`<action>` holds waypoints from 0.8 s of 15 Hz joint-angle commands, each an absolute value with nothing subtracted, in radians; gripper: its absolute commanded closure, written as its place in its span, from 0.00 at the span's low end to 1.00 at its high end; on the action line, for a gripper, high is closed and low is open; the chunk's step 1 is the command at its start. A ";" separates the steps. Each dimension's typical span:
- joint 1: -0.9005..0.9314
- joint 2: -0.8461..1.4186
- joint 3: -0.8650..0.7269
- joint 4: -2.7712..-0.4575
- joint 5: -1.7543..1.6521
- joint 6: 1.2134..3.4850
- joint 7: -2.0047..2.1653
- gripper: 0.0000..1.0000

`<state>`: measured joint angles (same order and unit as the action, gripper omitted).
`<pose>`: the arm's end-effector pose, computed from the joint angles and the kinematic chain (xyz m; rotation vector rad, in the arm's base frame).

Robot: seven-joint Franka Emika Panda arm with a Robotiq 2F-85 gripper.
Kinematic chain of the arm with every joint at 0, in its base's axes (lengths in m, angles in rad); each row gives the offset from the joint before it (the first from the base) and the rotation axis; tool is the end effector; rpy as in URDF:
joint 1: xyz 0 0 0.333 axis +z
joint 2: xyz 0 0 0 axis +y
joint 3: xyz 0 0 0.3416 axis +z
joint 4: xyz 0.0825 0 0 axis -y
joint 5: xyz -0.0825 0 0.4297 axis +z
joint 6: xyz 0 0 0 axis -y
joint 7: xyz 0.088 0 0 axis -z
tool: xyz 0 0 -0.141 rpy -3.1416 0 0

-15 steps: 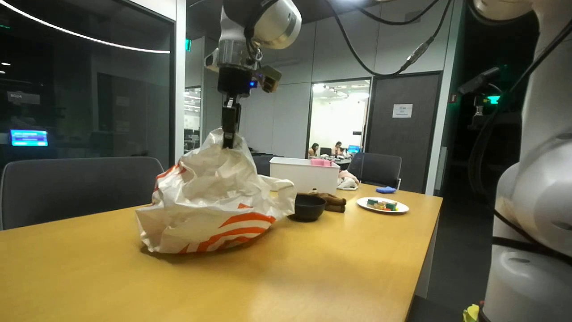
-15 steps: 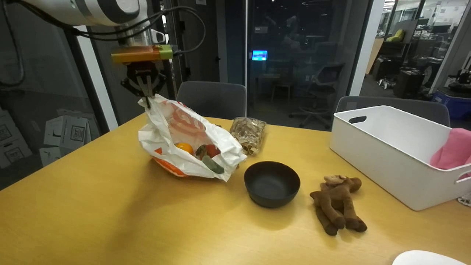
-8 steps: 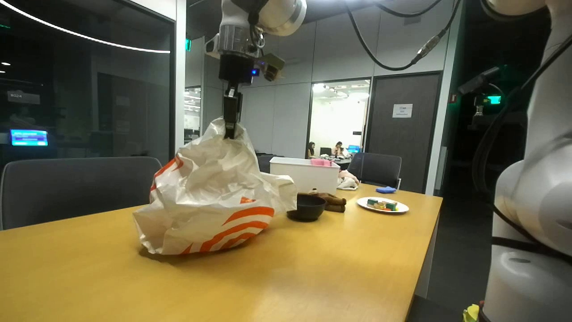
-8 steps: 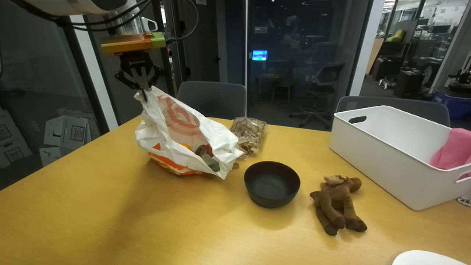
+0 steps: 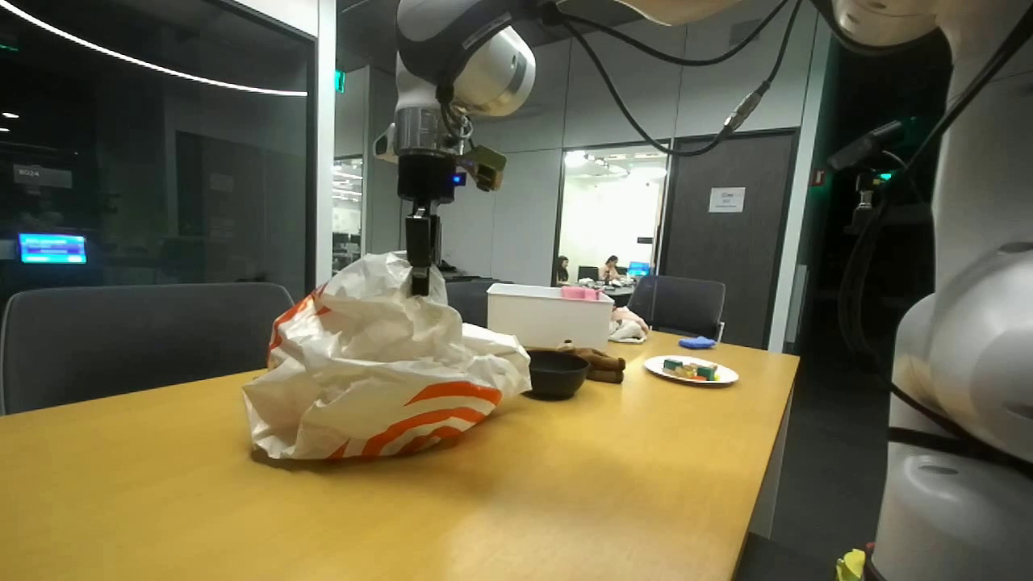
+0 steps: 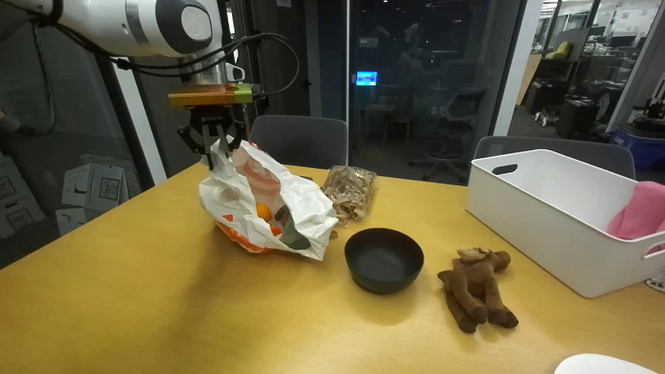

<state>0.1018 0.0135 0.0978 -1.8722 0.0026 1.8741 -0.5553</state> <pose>0.5955 0.1206 0.4768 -2.9155 -1.1545 0.0167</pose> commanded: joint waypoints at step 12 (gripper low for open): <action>0.095 -0.119 0.076 -1.861 -0.013 1.807 -0.326 0.00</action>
